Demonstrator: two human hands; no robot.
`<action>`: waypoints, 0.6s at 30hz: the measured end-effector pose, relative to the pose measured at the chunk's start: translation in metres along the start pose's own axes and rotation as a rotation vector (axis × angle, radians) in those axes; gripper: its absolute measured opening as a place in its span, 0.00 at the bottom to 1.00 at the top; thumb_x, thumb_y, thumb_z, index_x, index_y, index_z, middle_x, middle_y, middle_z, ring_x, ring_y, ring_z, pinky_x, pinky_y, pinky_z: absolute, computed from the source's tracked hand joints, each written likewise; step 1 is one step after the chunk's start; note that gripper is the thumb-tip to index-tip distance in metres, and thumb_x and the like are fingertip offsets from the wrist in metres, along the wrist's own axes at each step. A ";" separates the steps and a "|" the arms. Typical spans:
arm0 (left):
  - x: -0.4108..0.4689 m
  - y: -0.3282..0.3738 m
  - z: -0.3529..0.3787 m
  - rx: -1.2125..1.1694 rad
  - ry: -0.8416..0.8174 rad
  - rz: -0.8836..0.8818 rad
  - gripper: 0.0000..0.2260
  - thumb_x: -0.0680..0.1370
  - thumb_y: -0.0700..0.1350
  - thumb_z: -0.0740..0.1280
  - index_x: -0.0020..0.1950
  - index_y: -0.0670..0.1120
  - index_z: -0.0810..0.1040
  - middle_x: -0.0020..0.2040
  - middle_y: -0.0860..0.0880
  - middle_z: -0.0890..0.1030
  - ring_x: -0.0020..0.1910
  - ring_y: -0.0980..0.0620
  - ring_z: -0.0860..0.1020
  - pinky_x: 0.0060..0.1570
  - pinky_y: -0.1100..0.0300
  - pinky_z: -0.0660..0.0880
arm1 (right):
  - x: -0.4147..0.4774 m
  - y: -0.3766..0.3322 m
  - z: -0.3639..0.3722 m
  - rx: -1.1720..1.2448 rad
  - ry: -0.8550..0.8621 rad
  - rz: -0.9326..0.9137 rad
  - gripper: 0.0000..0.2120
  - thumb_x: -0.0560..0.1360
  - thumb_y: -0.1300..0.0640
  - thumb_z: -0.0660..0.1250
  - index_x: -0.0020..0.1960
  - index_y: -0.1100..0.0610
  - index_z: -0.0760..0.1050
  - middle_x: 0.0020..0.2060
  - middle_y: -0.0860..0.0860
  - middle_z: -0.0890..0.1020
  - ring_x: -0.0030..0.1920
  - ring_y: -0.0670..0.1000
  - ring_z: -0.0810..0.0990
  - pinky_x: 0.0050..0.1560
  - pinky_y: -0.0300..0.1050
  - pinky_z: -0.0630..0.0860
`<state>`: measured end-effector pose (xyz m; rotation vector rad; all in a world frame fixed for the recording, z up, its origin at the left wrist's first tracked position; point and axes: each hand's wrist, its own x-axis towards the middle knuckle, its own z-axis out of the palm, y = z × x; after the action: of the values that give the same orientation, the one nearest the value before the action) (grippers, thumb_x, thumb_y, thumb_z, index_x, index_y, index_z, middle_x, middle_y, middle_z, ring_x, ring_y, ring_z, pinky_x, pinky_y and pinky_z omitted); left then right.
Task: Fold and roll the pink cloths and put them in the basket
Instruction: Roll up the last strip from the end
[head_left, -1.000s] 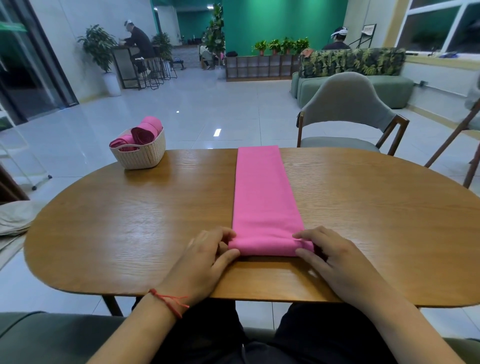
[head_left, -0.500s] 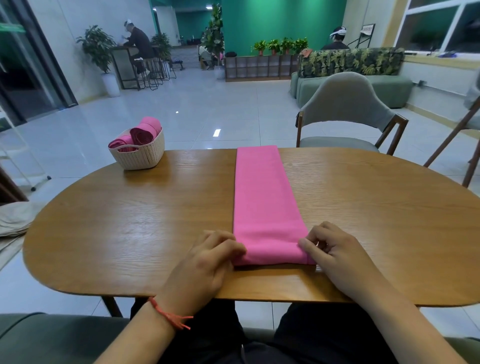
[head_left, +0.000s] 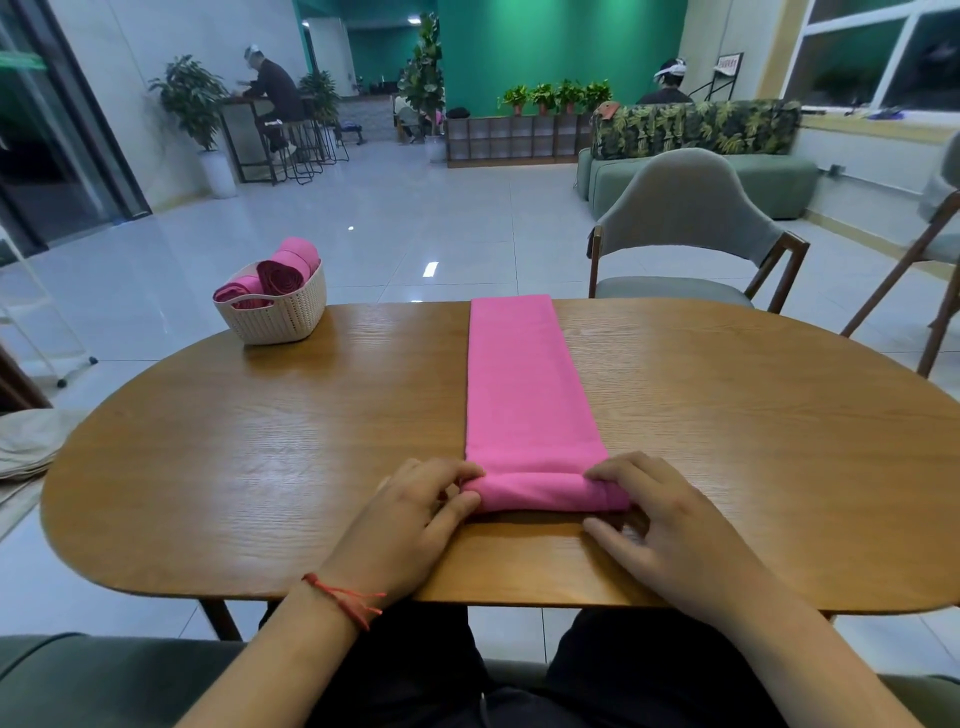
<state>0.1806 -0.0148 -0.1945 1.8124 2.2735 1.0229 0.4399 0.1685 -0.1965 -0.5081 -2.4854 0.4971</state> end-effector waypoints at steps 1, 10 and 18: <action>0.002 0.000 0.001 -0.026 0.002 -0.029 0.12 0.82 0.60 0.63 0.65 0.65 0.74 0.54 0.63 0.78 0.57 0.62 0.75 0.63 0.50 0.73 | 0.001 0.001 0.001 -0.010 -0.009 0.017 0.18 0.77 0.51 0.77 0.65 0.45 0.78 0.58 0.37 0.77 0.61 0.43 0.77 0.64 0.38 0.71; 0.000 0.002 0.000 -0.058 0.072 0.006 0.03 0.83 0.53 0.65 0.52 0.59 0.78 0.50 0.61 0.77 0.57 0.57 0.74 0.57 0.60 0.70 | 0.001 -0.002 0.001 0.086 -0.057 0.080 0.20 0.80 0.36 0.68 0.70 0.37 0.76 0.57 0.33 0.77 0.61 0.41 0.76 0.61 0.31 0.69; -0.001 -0.004 -0.005 0.021 -0.027 0.043 0.19 0.74 0.61 0.76 0.61 0.58 0.79 0.60 0.63 0.73 0.65 0.58 0.69 0.67 0.68 0.64 | 0.005 0.001 0.004 0.042 0.008 0.094 0.12 0.80 0.38 0.68 0.59 0.42 0.80 0.58 0.35 0.74 0.62 0.43 0.72 0.63 0.30 0.64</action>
<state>0.1757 -0.0183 -0.1929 1.8794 2.2483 0.9781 0.4344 0.1706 -0.1977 -0.6107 -2.4462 0.5821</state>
